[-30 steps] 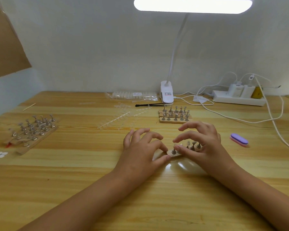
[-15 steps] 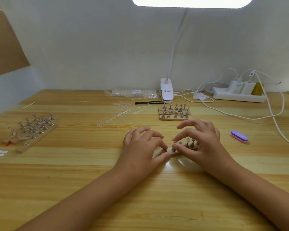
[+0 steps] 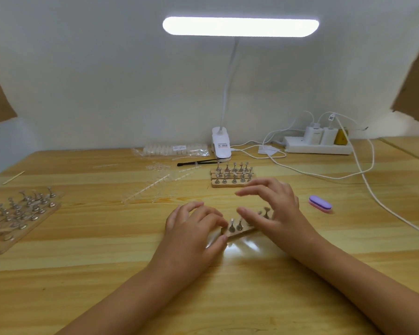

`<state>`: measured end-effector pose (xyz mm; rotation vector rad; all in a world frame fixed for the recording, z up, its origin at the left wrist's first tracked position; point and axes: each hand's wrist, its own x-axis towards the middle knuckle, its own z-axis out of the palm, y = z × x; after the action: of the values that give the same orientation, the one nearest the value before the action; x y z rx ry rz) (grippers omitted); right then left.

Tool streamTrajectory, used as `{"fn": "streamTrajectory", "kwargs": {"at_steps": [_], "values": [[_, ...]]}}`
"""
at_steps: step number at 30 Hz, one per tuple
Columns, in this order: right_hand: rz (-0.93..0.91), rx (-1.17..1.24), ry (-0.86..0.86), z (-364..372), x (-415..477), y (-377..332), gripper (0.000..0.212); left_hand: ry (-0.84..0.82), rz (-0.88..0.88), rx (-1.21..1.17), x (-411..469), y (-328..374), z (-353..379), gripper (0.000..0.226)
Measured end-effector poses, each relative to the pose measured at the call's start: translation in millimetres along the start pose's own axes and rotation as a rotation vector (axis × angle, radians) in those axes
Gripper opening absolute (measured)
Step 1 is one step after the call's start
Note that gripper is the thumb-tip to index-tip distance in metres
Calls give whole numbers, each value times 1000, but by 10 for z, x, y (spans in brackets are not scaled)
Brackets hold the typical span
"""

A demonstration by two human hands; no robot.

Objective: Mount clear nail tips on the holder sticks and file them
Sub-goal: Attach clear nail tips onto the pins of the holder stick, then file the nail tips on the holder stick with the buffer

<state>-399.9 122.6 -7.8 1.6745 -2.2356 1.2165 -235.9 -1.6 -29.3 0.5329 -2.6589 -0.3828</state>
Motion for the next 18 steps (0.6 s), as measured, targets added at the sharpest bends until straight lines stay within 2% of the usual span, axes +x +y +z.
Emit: {"fn": "streamTrajectory", "kwargs": {"at_steps": [2, 4, 6, 8, 10, 13, 16, 18], "values": [[10, -2, 51, -123, 67, 53, 24, -7, 21, -22, -1, -9, -11, 30], [31, -119, 80, -297, 151, 179, 25, -59, 91, -107, -6, -22, -52, 35], [105, -347, -6, -530, 236, 397, 32, -175, 196, -278, -15, -19, -100, 30], [263, -499, -186, -772, 265, 626, 42, -272, 248, -437, -41, 18, -117, 22], [434, -484, -324, -925, 235, 792, 49, -241, 247, -463, -50, 64, -109, 23], [489, -473, -428, -959, 189, 928, 40, -148, 203, -318, -26, 108, -84, 13], [427, -403, -388, -922, 206, 934, 17, -105, 131, -279, -6, 97, -74, 14], [429, -189, -308, -861, 217, 868, 6, -109, 132, -267, 1, 88, -66, 25]]}}
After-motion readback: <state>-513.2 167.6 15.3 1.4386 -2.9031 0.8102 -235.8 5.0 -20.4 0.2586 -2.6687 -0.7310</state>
